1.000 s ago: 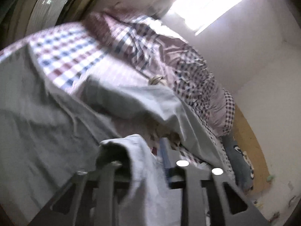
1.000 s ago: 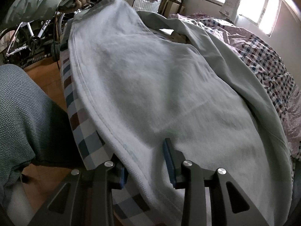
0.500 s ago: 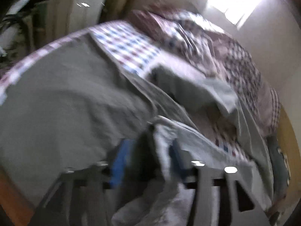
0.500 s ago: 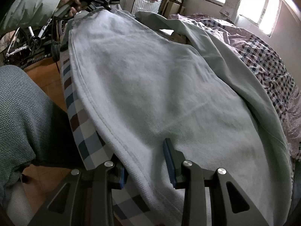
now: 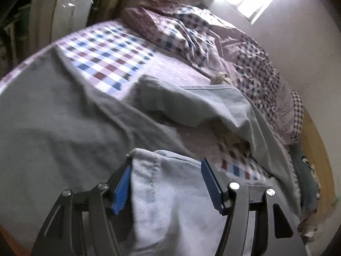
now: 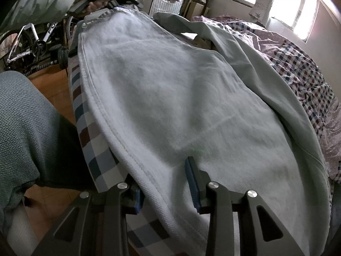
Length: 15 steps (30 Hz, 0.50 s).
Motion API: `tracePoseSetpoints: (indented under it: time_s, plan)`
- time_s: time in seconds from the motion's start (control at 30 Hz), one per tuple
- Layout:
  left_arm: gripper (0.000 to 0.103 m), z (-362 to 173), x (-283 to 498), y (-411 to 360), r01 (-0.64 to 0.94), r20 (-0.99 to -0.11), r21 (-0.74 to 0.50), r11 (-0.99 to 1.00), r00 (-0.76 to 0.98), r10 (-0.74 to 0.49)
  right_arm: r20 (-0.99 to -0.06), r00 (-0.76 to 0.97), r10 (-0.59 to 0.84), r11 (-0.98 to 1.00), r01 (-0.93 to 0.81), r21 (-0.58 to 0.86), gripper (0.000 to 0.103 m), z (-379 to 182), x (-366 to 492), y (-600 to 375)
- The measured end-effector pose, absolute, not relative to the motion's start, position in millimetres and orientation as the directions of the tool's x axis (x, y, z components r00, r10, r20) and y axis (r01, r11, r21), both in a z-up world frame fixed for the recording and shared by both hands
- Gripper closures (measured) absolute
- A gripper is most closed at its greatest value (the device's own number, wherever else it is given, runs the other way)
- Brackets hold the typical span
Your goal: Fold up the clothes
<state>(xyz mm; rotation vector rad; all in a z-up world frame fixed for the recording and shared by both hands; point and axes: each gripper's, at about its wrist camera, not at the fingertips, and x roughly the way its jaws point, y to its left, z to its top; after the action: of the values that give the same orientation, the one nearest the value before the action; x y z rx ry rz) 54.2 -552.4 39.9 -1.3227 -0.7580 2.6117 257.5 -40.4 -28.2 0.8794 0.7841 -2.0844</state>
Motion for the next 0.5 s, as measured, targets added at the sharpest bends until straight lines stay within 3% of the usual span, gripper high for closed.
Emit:
tracePoseSetpoints:
  time_s: [0.07,0.13,0.2,0.27,0.37,0.47,0.5]
  plan:
    - [0.056,41.2,47.2,-550.0,0.101,-0.706,-0.514,-0.852,-0.614,0.354,-0.776,-0.500,-0.386,-0.545,0.802,-0.246,0.066,-28.6,257.7,-39.8]
    - [0.083,44.6,43.5,-549.0,0.077,-0.674,-0.548,-0.833,-0.630,0.385,-0.774,-0.500,-0.388,-0.542,0.804,-0.247,0.065,-28.9,257.8,-39.2]
    - [0.087,56.2,51.0,-549.6,0.023,-0.599,-0.561,-0.827,-0.701,0.387,-0.773,-0.500,-0.391,-0.539,0.805,-0.248,0.065,-29.3,257.9,-38.6]
    - [0.087,65.0,61.3,-552.2,-0.007,-0.526,-0.564,-0.826,-0.768,0.365,-0.772,-0.498,-0.394,-0.538,0.806,-0.246,0.065,-29.4,257.6,-38.2]
    - [0.086,60.3,67.1,-560.2,0.090,-0.564,-0.517,-0.851,-0.783,0.260,-0.772,-0.502,-0.391,-0.540,0.804,-0.249,0.065,-28.6,256.5,-40.4]
    - [0.073,59.2,85.3,-569.8,0.154,-0.583,-0.517,-0.842,-0.784,0.214,-0.770,-0.507,-0.387,-0.542,0.801,-0.255,0.065,-28.2,256.2,-42.7]
    - [0.057,58.8,91.4,-573.1,0.175,-0.589,-0.516,-0.838,-0.783,0.199,-0.770,-0.508,-0.386,-0.543,0.800,-0.256,0.065,-28.1,256.1,-43.3]
